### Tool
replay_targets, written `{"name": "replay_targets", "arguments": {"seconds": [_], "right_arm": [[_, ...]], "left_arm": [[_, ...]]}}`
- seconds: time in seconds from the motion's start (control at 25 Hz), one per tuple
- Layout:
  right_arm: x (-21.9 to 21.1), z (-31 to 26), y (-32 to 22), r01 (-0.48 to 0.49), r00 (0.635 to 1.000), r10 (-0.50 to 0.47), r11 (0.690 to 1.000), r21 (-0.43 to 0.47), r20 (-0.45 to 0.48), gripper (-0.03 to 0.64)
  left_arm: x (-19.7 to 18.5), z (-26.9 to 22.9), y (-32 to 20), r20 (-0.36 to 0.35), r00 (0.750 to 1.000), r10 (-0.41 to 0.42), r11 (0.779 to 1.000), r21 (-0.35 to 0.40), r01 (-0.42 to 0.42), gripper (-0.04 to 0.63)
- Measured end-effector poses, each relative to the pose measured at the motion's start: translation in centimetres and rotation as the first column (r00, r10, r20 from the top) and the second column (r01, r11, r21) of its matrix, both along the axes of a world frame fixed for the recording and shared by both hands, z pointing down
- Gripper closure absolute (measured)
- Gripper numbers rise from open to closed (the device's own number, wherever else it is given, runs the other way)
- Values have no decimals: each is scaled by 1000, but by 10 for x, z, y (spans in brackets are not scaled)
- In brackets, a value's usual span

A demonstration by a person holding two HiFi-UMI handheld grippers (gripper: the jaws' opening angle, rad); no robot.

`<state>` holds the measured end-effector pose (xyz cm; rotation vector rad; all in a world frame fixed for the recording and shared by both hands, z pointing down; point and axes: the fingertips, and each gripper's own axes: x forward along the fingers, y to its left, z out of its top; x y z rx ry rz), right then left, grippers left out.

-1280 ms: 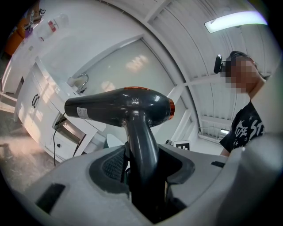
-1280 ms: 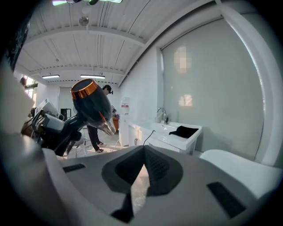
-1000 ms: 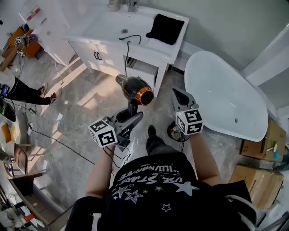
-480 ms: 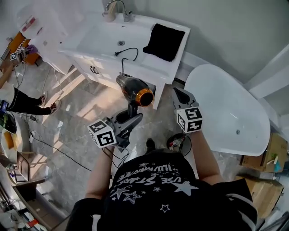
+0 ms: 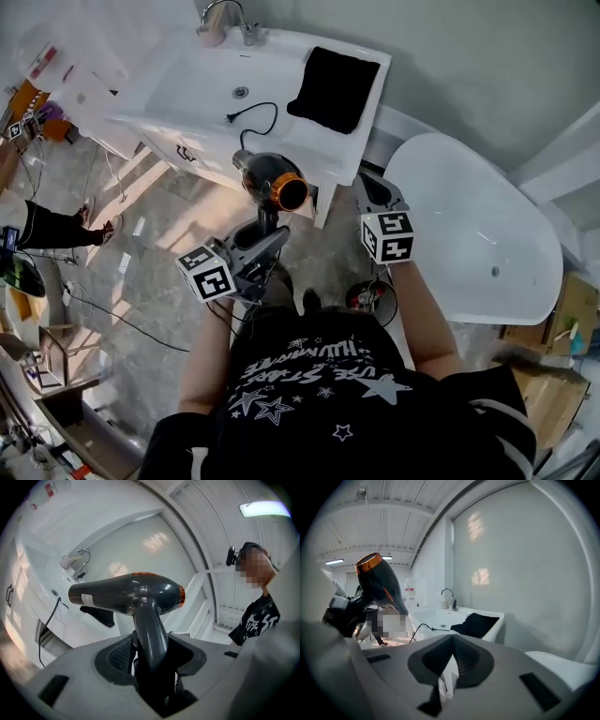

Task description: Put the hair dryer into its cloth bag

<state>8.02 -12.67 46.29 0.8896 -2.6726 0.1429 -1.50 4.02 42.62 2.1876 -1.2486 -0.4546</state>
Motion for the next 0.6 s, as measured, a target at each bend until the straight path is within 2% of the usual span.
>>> {"name": "replay_targets", "arguments": {"seconds": [0.16, 0.24, 0.4, 0.6], "right_arm": [[-7, 12, -20, -36, 998, 36, 999, -2, -61, 608], [-10, 18, -27, -33, 996, 31, 999, -14, -88, 566], [-21, 30, -48, -43, 991, 38, 998, -42, -127, 554], [-42, 36, -80, -62, 989, 52, 996, -66, -140, 462]], "left_arm": [[-14, 9, -19, 2, 999, 40, 999, -12, -40, 390], [-18, 14, -28, 3, 996, 84, 996, -9, -84, 390], [-27, 20, -49, 7, 985, 170, 985, -30, -170, 390], [-43, 27, -79, -1, 963, 271, 961, -49, -271, 390]]}}
